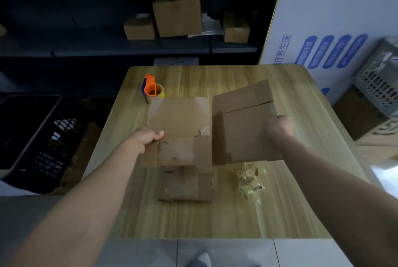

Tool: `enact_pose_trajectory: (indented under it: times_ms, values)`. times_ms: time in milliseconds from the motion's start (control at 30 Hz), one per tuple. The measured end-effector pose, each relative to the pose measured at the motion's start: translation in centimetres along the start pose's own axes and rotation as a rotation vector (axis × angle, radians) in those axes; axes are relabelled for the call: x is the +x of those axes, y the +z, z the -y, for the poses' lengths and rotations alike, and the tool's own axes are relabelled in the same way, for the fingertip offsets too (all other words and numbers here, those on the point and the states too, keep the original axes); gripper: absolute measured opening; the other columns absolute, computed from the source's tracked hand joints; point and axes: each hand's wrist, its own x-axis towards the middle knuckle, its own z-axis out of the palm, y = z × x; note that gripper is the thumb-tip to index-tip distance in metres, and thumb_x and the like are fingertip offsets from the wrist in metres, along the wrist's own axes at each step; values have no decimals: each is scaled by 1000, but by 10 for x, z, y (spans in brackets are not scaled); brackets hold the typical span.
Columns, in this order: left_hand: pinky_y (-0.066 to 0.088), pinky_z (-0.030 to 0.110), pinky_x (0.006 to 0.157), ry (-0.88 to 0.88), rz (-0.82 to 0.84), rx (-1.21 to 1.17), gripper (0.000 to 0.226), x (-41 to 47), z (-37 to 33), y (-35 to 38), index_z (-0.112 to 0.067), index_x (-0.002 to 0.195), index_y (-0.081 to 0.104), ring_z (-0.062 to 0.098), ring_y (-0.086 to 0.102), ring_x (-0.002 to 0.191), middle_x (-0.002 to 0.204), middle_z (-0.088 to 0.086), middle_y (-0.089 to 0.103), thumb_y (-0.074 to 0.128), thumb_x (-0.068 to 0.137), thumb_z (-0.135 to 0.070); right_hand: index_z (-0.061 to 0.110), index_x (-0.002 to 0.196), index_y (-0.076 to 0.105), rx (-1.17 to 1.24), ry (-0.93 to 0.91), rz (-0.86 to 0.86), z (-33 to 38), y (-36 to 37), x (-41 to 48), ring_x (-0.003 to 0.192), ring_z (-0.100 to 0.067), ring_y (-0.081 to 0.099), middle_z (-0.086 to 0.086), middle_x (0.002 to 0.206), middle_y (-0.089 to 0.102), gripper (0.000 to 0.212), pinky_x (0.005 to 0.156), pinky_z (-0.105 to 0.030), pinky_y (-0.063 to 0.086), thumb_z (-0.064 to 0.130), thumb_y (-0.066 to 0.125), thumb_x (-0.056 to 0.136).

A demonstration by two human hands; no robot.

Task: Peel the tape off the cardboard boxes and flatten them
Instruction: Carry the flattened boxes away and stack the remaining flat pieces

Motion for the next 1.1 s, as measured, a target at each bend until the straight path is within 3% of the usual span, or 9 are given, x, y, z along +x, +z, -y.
enact_pose_trajectory:
  times_ms: [200, 367, 467, 567, 700, 767, 900, 1000, 1100]
  values:
    - [48, 55, 92, 18, 131, -46, 61, -19, -26, 41, -5, 138, 41, 36, 57, 113, 132, 20, 54, 69, 85, -15, -2, 112, 61, 84, 9, 150, 16, 19, -19, 102, -36, 61, -21, 111, 63, 29, 86, -40, 52, 16, 49, 93]
    - [52, 53, 86, 50, 133, -39, 59, -29, -27, 75, -2, 134, 42, 37, 60, 106, 123, 22, 58, 70, 84, -15, -2, 125, 53, 205, -4, 288, 22, 23, -31, 115, -31, 55, -18, 125, 57, 35, 57, -18, 41, 17, 44, 97]
    - [51, 52, 89, 39, 89, -1, 60, -32, -24, 91, -2, 136, 40, 36, 58, 110, 127, 21, 56, 69, 86, -18, 7, 123, 52, 52, -52, 262, 16, 20, -37, 107, -20, 58, -7, 118, 59, 29, 70, -18, 44, 15, 49, 96]
    - [42, 49, 102, 21, 60, 24, 65, -36, -19, 106, -1, 140, 36, 34, 47, 125, 140, 18, 47, 66, 87, -22, -1, 128, 49, 344, 47, 329, 15, 17, -35, 109, -27, 56, -16, 126, 56, 34, 57, -15, 40, 11, 39, 99]
    - [35, 42, 107, 3, 25, 14, 67, -37, -12, 121, 0, 142, 33, 31, 41, 130, 145, 14, 41, 65, 89, -24, -3, 126, 51, 343, 44, 376, 11, 14, -33, 62, -12, 44, -1, 79, 50, 33, 52, -18, 37, 11, 39, 98]
    - [36, 41, 104, 11, -18, 3, 67, -40, -10, 129, 0, 141, 34, 31, 43, 128, 144, 14, 42, 67, 88, -25, 9, 110, 52, 345, 70, 376, 8, 12, -29, 59, -8, 41, -2, 77, 46, 19, 50, -16, 38, 12, 37, 98]
    - [34, 43, 107, 24, -174, -12, 97, -45, -8, 142, -5, 148, 6, 32, 37, 131, 149, 14, 32, 74, 81, -26, 0, 106, 53, 418, 153, 392, -1, 9, -28, 85, -28, 60, -13, 91, 60, 38, 77, -35, 52, 34, 36, 98]
    - [32, 41, 106, 51, -216, 6, 106, -50, -7, 149, -8, 148, -3, 32, 36, 132, 150, 14, 30, 76, 79, -26, 2, 113, 54, 418, 168, 482, -9, 6, -26, 95, -34, 64, -15, 103, 65, 63, 85, -46, 54, 59, 52, 86]
    - [33, 40, 105, 87, -218, 40, 108, -47, -1, 149, -8, 148, -3, 31, 36, 132, 151, 14, 29, 77, 78, -29, -1, 109, 60, 445, 138, 548, -19, 6, -22, 86, -30, 68, -13, 97, 69, 60, 73, -42, 58, 48, 73, 76]
